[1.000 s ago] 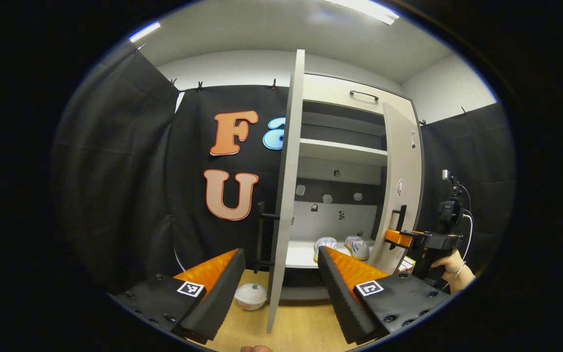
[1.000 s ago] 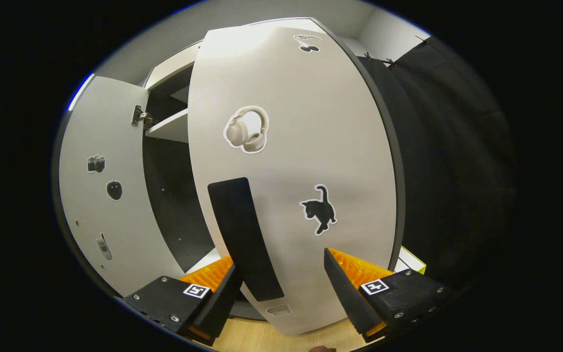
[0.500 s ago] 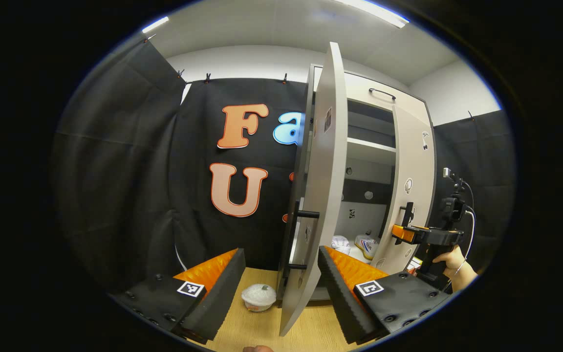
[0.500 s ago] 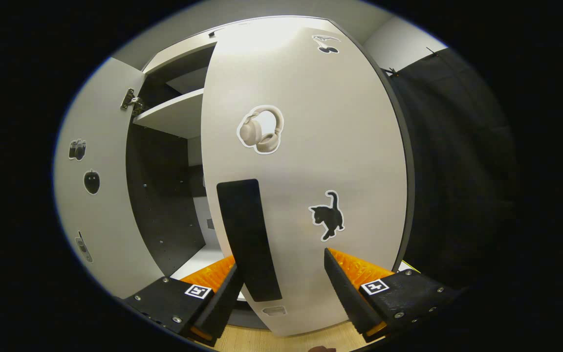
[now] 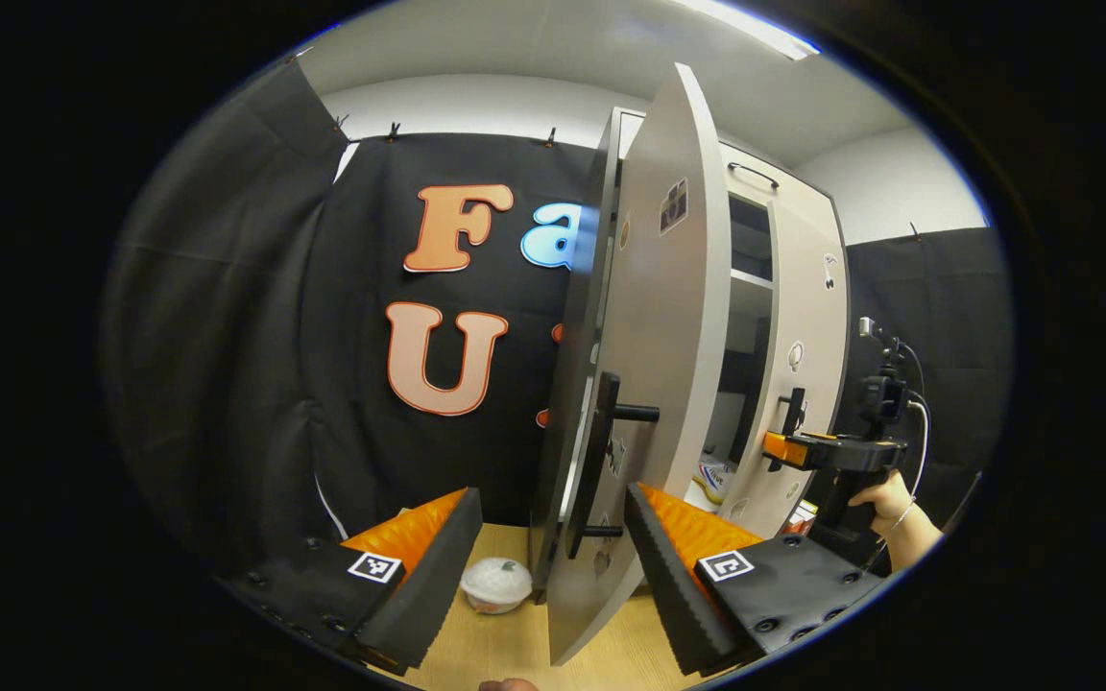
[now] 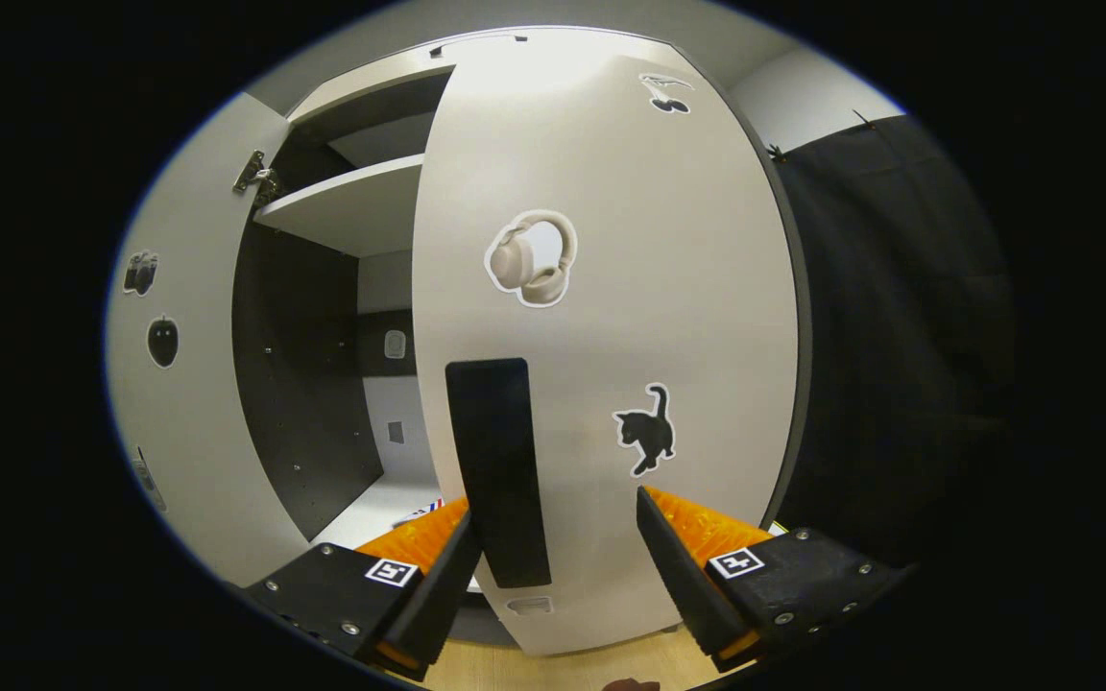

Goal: Grab one shoe with the right hand and put it into the shoe cabinet, grab the other shoe with the left hand and put it into the shoe cabinet; then close the right door with the right hand and the left door with the left hand.

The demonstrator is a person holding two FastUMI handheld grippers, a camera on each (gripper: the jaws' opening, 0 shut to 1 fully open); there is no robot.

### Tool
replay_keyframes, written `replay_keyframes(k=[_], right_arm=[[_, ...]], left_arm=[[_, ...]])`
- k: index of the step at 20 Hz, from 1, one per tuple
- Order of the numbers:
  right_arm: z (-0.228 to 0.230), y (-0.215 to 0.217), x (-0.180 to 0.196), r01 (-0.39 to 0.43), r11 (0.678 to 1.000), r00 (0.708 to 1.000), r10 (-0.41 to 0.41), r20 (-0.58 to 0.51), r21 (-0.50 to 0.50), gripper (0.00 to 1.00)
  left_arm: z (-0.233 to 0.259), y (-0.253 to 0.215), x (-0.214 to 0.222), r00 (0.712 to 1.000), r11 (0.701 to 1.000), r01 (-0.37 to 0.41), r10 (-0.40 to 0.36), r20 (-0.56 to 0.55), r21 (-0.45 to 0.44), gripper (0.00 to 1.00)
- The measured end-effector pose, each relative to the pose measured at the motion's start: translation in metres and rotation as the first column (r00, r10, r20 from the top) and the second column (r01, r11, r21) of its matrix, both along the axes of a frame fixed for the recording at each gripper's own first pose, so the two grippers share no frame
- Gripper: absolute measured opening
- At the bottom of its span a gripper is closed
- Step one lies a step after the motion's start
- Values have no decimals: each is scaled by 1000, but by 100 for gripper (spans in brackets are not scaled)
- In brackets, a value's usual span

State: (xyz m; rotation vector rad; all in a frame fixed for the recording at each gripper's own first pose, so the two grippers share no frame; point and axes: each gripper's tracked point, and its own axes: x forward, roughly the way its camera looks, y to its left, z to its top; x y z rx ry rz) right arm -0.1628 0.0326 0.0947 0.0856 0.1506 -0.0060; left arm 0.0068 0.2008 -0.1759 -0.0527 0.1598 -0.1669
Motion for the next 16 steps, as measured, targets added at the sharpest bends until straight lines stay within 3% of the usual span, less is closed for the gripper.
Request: replay_keyframes(k=[9, 11, 12, 13, 14, 16], right_arm=[[54, -31, -79, 44, 998, 996, -40, 77, -41, 95], [63, -36, -96, 53, 997, 994, -47, 100, -53, 94], [66, -39, -103, 56, 997, 993, -50, 109, -55, 94], [68, -39, -109, 57, 997, 992, -50, 113, -54, 94], [69, -40, -114, 51, 997, 992, -45, 117, -53, 94], [70, -43, -126, 47, 997, 992, -40, 118, -58, 94]], left_arm=[[-7, -17, 4, 995, 995, 91, -92, -28, -47, 96], [-6, -24, 2, 994, 994, 106, -107, -25, -19, 92], [-5, -31, 2, 993, 994, 113, -113, -22, 0, 96], [-5, -38, 1, 992, 992, 122, -122, -16, 16, 92], [-7, -49, -2, 990, 990, 143, -142, -18, 23, 99], [-11, -69, -5, 984, 983, 180, -179, -21, 21, 95]])
